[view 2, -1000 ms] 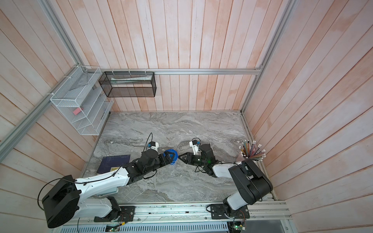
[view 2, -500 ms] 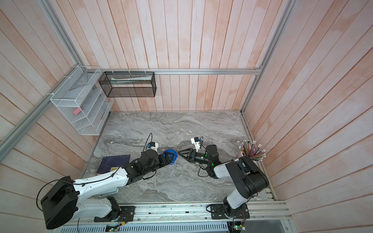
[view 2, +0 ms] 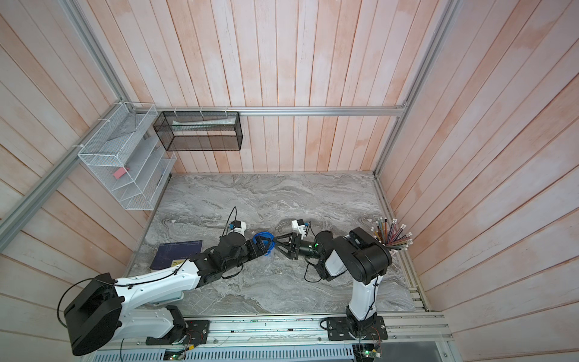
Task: Take out toiletry kits
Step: Unfasten the latch on the container.
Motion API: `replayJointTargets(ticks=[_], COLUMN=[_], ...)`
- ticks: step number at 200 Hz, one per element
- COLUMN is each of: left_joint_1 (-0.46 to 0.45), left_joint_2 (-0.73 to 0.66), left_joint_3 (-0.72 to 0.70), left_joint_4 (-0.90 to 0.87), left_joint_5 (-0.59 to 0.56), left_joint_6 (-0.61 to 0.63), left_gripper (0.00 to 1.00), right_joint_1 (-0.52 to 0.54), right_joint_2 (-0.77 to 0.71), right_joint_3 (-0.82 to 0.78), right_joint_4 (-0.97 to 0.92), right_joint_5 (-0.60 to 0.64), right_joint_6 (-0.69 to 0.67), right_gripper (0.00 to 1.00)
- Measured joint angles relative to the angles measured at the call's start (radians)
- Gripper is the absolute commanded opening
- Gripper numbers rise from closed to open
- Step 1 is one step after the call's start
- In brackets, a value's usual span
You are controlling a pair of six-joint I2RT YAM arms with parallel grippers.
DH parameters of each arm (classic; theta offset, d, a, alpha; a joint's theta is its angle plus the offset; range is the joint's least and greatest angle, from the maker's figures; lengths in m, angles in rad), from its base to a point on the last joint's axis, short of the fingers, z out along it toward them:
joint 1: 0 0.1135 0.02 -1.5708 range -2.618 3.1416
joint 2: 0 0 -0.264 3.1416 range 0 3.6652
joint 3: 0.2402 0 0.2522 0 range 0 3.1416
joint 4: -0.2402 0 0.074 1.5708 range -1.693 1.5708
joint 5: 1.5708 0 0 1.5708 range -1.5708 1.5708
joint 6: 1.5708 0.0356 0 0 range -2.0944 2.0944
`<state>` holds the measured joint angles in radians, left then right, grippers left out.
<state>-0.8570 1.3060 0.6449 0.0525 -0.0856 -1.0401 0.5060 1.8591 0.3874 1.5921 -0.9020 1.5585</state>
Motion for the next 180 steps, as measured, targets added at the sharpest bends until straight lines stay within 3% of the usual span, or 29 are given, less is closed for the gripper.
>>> replayJointTargets(ticks=[106,180], left_joint_1=[-0.002,-0.007], left_joint_2=[0.003,0.000], left_joint_3=[-0.018,-0.050], left_joint_4=[0.041,0.097], left_joint_5=[0.000,-0.005], left_joint_6=[0.000,-0.015], left_gripper=[0.95,0.95], right_joint_1=[-0.003,-0.009], right_joint_2=[-0.045,-0.049], right_joint_3=[-0.002,-0.017], right_joint_4=[-0.008,-0.036], right_joint_5=[0.030,0.040], right_joint_6=[0.039,0.061], right_gripper=[0.47,0.25])
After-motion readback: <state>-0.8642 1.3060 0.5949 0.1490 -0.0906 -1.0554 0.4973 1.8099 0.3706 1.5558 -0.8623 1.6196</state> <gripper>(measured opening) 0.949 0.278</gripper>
